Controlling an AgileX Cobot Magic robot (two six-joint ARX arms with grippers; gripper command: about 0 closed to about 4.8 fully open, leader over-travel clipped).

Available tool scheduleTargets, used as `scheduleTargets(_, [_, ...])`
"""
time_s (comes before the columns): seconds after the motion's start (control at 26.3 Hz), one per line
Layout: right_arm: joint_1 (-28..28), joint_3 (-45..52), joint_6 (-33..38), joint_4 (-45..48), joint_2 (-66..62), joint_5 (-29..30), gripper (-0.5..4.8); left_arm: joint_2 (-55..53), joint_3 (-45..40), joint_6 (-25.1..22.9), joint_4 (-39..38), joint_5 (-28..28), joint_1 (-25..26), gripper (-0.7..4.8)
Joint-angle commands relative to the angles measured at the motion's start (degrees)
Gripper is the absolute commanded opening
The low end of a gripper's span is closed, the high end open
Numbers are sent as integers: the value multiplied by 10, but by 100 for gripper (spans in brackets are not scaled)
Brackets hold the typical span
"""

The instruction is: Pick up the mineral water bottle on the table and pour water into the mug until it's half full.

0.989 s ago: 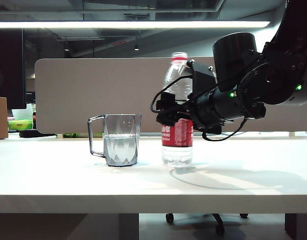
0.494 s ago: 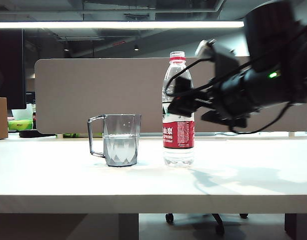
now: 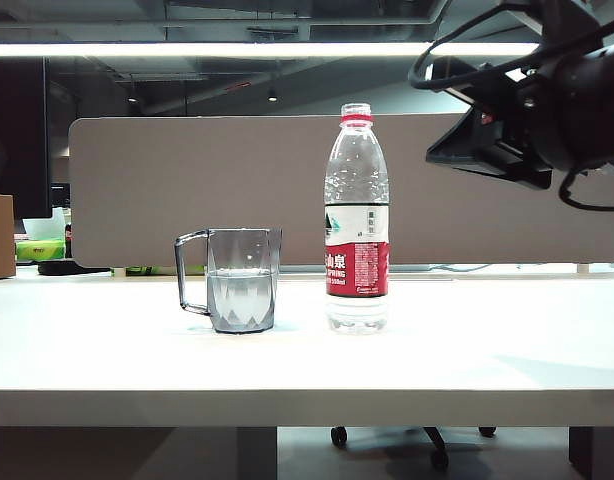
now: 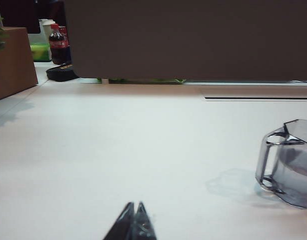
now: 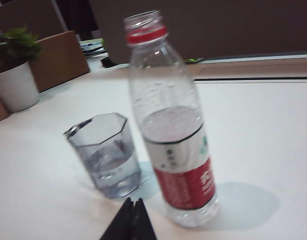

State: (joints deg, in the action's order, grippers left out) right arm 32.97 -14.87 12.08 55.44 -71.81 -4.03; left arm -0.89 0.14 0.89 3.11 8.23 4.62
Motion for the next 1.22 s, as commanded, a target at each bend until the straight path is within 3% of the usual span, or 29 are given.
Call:
scheduleTargets(0.04, [3,1,2,-6,5,17,36,0,3,0,6,9,-1,-5])
scheduleTargets(0.34, [3,1,-8,-31,5,12,36,0,3,0,5,9,0,-5])
scheduleTargets(0.46, [2,0,-69,-31,8,-31,38,0,3,0,5,9,0,-5])
scheduleTargets(0.61, [-15,0,-129,-123,98,-78,40,-1,3,0,5,9,-1,-5])
scheduleTargets(0.87, [-163,1,-143,-305,322,-11,40,-1,3,0,3,10,-1,-5])
scheduleTargets(0.95, [-253,6,-143,-382,442,0,41,-2,3,0,3,10,0,-5])
scheduleTargets(1.06, [-302,61,-143,-392,562,-10,40,-1,3,0,3,10,0,-5])
scheduleTargets(1.22, [-311,132,-124,-389,633,-8,40,-1,3,0,2,10,0,-5])
